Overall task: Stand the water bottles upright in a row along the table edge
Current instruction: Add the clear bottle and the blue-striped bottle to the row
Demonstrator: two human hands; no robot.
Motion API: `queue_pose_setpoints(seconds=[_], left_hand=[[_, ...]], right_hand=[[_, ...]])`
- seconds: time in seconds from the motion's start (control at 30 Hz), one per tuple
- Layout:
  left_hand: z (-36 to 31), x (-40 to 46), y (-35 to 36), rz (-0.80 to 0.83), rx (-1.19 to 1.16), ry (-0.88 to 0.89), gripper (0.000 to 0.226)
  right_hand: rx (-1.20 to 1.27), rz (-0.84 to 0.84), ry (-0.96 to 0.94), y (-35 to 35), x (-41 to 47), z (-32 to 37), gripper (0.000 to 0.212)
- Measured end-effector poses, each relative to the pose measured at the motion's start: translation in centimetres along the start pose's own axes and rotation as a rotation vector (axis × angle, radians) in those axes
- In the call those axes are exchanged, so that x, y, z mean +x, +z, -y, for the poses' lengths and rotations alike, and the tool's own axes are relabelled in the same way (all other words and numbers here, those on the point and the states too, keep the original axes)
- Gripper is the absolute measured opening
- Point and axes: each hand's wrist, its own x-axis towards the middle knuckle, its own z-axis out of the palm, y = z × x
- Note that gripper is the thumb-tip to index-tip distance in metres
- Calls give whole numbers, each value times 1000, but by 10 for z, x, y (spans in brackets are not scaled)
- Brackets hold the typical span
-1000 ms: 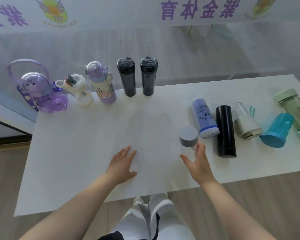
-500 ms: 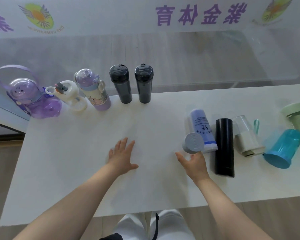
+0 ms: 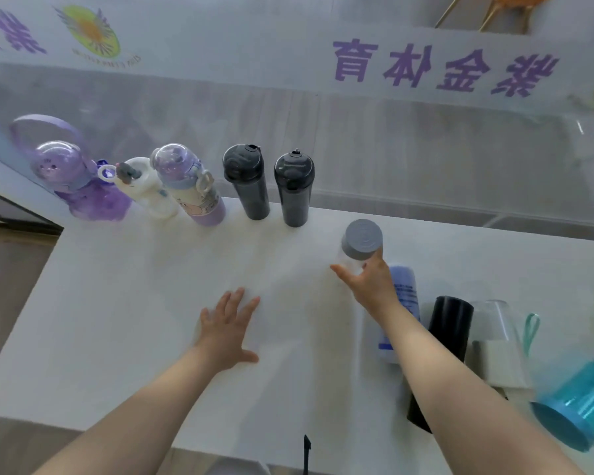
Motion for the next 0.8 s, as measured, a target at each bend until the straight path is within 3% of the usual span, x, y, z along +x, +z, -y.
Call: queue_pose_setpoints(seconds=[0.33,0.63,0.8], left_hand=[[2,2,4,7,-76,-14,119],[1,-1,1,7,-90,-11,117],[2,-2,2,0,-109,-5,117]], right_hand=[[-8,25,-54,-1,83,24,63],[141,-10,-8,24,94,41,58],[86,32,4,30,98,40,59]])
